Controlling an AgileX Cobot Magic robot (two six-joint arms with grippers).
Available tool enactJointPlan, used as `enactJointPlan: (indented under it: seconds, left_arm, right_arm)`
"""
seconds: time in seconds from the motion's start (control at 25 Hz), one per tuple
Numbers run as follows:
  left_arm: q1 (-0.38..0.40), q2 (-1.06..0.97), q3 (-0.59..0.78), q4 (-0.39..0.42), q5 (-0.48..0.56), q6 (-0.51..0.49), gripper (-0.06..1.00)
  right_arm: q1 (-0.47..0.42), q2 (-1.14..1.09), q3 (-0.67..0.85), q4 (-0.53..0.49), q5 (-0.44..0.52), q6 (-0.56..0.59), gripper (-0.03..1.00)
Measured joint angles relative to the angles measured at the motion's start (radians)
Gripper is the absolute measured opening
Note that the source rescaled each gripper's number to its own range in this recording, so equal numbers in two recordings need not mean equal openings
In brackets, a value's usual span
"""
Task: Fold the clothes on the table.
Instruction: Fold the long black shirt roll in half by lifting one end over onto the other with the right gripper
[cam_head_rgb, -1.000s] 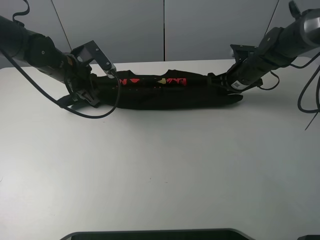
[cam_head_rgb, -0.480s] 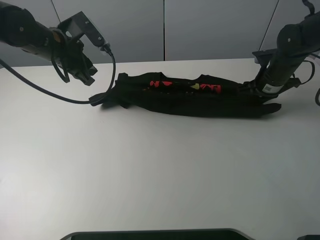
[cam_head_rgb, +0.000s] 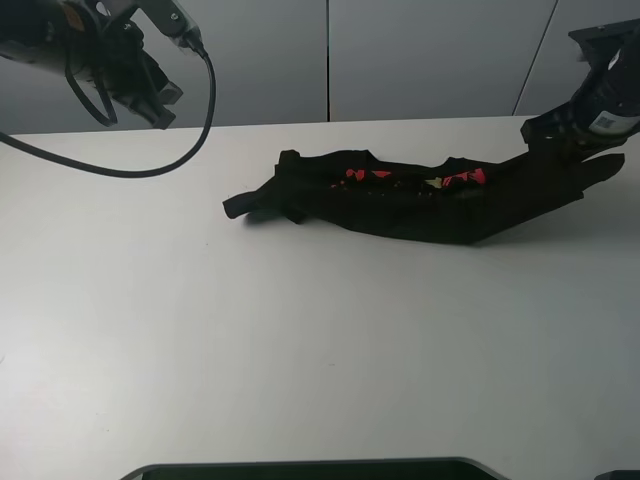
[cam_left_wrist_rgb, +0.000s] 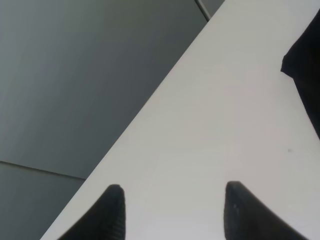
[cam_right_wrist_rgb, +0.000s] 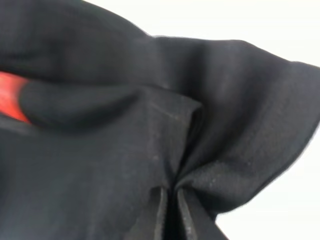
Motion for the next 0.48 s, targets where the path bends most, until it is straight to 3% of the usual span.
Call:
enactJointPlan:
  seconds: [0.2, 0.48]
  left_arm:
    - [0.0, 0.0, 0.0, 0.0, 0.0, 0.0, 0.58]
    - [0.0, 0.0, 0.0, 0.0, 0.0, 0.0, 0.58]
  right_arm:
    - [0.173, -0.009, 0.0, 0.044, -0.013, -0.022, 0.02]
    - [0.361, -0.005, -0.024, 0.07, -0.136, -0.009, 0.02]
